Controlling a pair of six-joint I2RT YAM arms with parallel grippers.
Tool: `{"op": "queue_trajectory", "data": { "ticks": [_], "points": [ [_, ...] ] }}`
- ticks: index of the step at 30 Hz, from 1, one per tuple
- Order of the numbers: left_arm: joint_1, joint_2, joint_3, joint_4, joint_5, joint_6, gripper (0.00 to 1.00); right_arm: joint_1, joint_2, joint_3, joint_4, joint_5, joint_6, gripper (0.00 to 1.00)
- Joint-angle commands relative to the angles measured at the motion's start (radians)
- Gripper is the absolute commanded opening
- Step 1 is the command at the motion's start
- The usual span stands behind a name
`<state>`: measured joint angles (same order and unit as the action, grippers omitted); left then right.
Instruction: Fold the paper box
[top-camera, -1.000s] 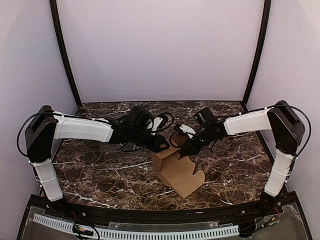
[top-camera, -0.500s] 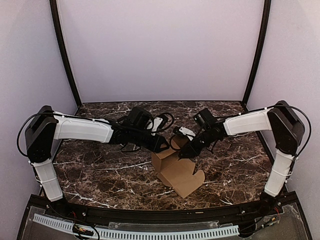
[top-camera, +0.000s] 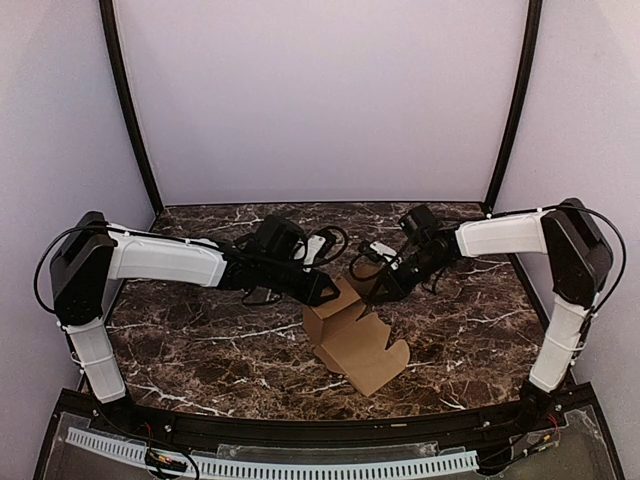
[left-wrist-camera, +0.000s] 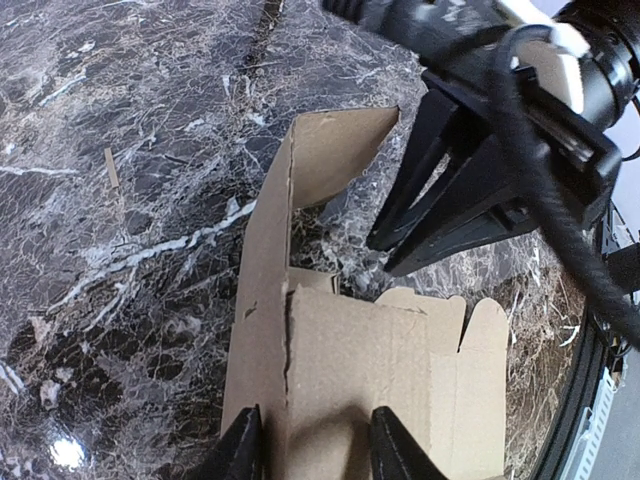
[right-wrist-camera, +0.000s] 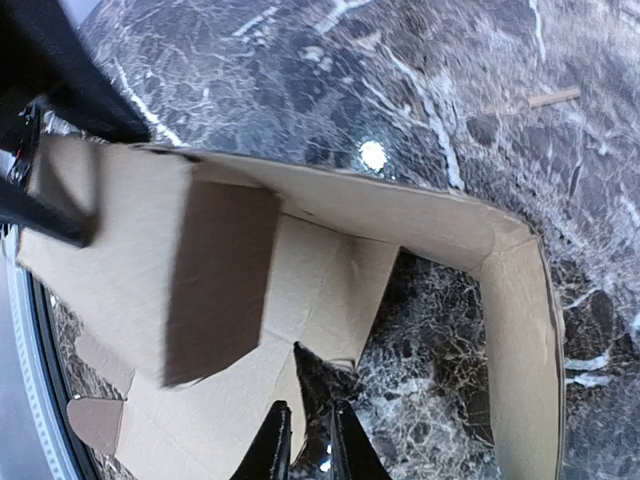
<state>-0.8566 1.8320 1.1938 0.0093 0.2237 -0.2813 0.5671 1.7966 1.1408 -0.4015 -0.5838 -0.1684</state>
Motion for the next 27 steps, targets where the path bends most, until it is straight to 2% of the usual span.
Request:
{"op": "queue_trajectory", "data": {
  "ticks": [1, 7, 17, 22, 27],
  "points": [
    [-0.003, -0.019, -0.022, -0.063, -0.011, 0.014, 0.37, 0.002, 0.080, 0.042, -0.020, -0.021, 0.042, 0.15],
    [-0.004, -0.018, -0.020, -0.064, -0.005, 0.013, 0.37, 0.004, 0.116, 0.050, 0.012, 0.061, 0.072, 0.11],
    [-0.002, -0.009, -0.014, -0.066, -0.007, 0.015, 0.37, 0.065, 0.129, 0.028, 0.102, 0.232, 0.103, 0.11],
    [-0.001, -0.004, -0.012, -0.069, -0.017, 0.015, 0.37, 0.088, 0.138, 0.011, 0.175, 0.238, 0.118, 0.11],
    [-0.002, -0.001, -0.010, -0.076, -0.032, 0.017, 0.37, 0.093, 0.087, -0.033, 0.224, 0.153, 0.122, 0.12]
  ]
}}
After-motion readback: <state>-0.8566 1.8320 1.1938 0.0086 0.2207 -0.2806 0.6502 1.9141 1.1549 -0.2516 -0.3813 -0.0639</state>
